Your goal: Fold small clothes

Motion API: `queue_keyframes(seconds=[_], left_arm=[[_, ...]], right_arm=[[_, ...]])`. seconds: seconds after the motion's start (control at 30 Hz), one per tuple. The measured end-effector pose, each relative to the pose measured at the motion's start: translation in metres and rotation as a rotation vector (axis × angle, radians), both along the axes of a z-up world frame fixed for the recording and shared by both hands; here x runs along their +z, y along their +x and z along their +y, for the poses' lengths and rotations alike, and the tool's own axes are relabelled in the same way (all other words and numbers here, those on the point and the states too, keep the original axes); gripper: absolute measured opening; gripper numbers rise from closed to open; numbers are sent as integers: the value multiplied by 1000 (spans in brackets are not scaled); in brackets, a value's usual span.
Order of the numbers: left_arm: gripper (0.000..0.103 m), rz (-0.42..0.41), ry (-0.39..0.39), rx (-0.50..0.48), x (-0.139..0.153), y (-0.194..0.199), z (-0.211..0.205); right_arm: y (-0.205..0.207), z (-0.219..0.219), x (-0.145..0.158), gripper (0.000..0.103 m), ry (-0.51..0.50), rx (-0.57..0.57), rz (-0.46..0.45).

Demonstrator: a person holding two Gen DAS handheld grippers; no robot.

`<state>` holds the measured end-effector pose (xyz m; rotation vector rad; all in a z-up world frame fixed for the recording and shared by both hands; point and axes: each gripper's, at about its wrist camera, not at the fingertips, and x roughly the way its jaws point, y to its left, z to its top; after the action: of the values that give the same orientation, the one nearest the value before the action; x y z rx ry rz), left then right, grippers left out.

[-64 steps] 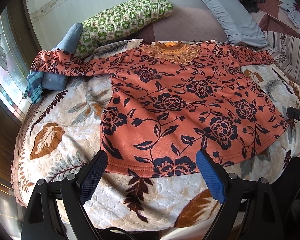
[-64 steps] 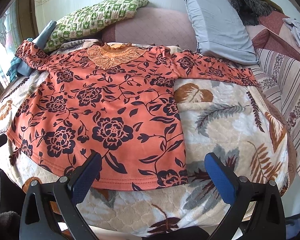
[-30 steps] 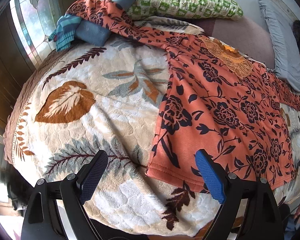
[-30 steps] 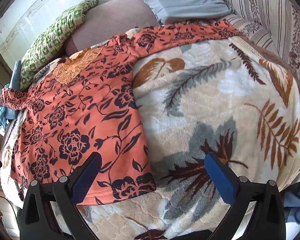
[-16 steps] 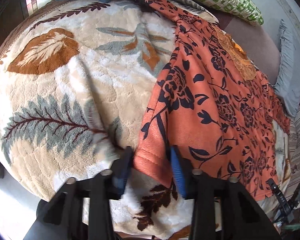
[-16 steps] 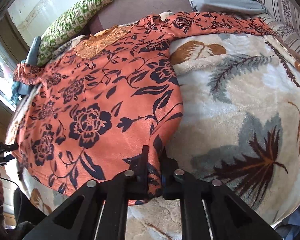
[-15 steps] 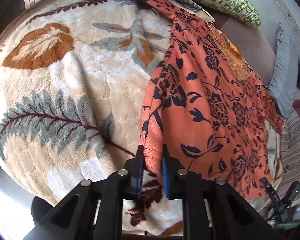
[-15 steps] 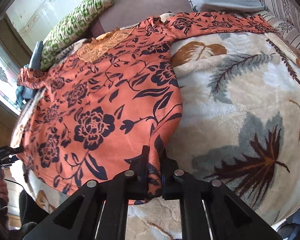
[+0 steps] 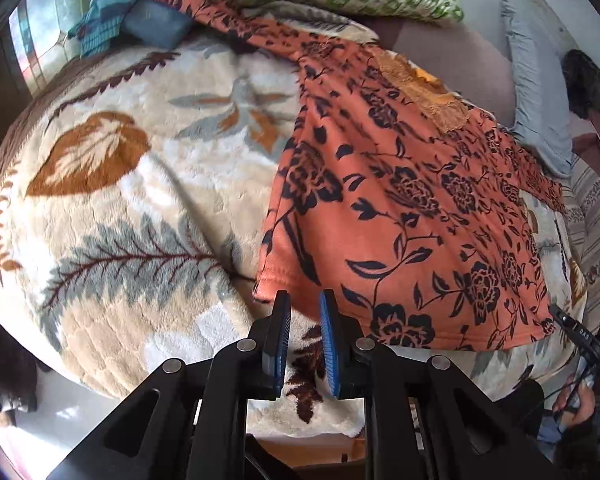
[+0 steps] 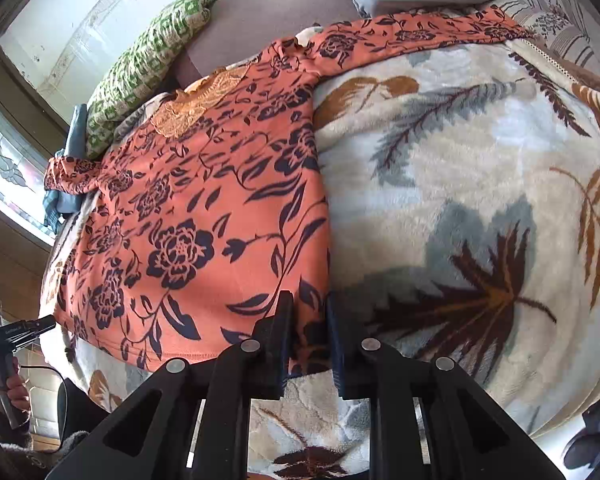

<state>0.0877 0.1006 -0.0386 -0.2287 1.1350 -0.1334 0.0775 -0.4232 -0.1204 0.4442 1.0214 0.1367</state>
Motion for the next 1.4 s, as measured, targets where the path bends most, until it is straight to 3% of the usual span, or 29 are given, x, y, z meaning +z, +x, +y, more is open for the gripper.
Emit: queue_keyframes(seconds=[0.07, 0.13, 0.27, 0.37, 0.47, 0.6, 0.67, 0.77, 0.8, 0.9, 1.0, 1.07, 1.1, 1.23, 1.4], left_arm=[[48, -75, 58, -13, 24, 7, -15], [67, -130, 96, -24, 35, 24, -32], [68, -113, 66, -81, 28, 68, -98], [68, -79, 76, -133, 3, 121, -164], [67, -34, 75, -171, -28, 179, -224], [66, -18, 117, -213, -64, 233, -293], [66, -26, 151, -204, -82, 253, -312], [66, 32, 143, -206, -116, 276, -323], [66, 38, 161, -208, -127, 279, -326], [72, -54, 237, -259, -133, 272, -341], [78, -78, 267, -275, -139, 271, -348], [78, -72, 256, -270, -140, 275, -349], [78, -63, 243, -267, -140, 277, -348], [72, -23, 154, -219, -128, 283, -326], [71, -31, 104, -121, -103, 286, -280]], right_arm=[[9, -25, 11, 23, 23, -55, -28], [24, -54, 18, 36, 32, -128, -44], [61, -122, 25, 39, 51, -283, -57], [92, -184, 29, 44, 96, -421, -82], [128, -246, 27, 55, 143, -558, -116], [191, -305, 6, 56, 162, -667, -121], [225, -325, -11, 56, 171, -699, -103], [261, -348, -41, 56, 209, -743, -84], [270, -354, -50, 56, 219, -759, -75], [286, -365, -72, 55, 255, -776, -94], [299, -368, -76, 51, 204, -759, -123], [305, -369, -71, 13, 157, -745, -108], [307, -366, -66, 5, 144, -727, -111], [301, -338, -17, 5, 72, -637, -246], [303, -252, 50, 5, 64, -407, -394]])
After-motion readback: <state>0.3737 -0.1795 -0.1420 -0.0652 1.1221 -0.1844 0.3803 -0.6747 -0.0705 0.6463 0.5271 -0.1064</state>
